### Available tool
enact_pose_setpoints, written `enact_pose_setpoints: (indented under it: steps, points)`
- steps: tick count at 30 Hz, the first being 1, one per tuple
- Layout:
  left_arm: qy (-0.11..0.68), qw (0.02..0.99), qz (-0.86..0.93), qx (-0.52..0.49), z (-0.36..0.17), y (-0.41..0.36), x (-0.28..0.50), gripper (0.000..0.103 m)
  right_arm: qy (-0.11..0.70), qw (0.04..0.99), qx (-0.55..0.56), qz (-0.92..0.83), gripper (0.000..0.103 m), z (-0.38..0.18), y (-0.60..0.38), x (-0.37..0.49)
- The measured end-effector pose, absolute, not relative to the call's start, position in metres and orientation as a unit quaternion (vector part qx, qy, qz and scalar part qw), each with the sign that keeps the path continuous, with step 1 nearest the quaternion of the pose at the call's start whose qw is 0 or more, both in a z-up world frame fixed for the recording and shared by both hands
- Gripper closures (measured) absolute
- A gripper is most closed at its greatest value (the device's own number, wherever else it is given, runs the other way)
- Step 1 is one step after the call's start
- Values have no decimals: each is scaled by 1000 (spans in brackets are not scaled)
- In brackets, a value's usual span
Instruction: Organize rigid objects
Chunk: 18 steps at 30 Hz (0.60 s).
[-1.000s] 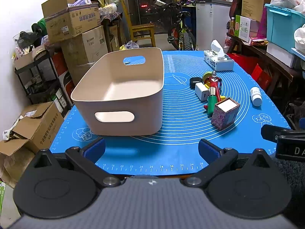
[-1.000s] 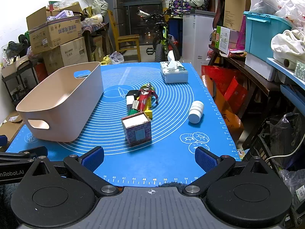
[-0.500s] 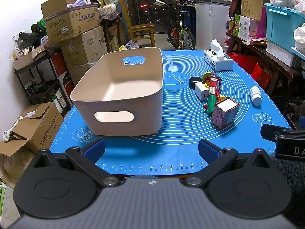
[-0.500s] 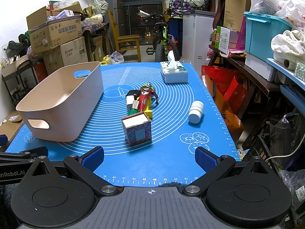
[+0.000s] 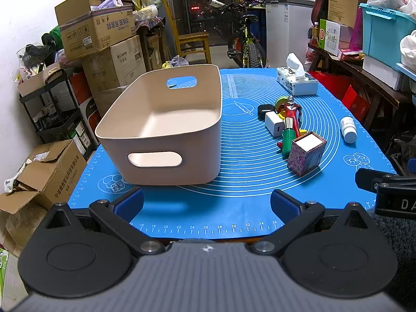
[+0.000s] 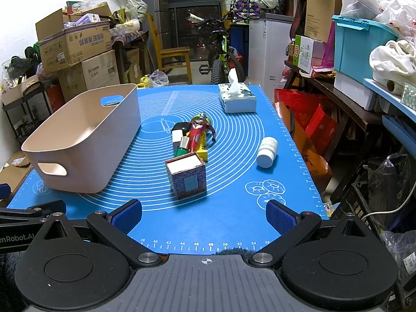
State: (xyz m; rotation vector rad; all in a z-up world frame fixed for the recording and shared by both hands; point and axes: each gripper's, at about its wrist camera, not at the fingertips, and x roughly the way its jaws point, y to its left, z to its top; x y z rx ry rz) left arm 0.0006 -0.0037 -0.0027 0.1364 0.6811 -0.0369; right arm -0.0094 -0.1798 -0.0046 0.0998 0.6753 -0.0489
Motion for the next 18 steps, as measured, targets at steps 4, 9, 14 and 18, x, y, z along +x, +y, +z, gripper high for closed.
enact_pose_setpoints:
  steps: [4, 9, 14, 18]
  points:
    - [334, 940, -18, 67, -3, -4, 1, 0, 331, 942, 49, -24, 2, -5, -180, -9]
    - [335, 940, -19, 67, -3, -3, 1, 0, 331, 942, 49, -24, 2, -4, -180, -9]
    - [335, 939, -21, 69, -5, -5, 1, 0, 331, 942, 49, -24, 2, -4, -180, -9]
    - [335, 939, -21, 70, -5, -5, 1, 0, 331, 942, 49, -24, 2, -4, -179, -9]
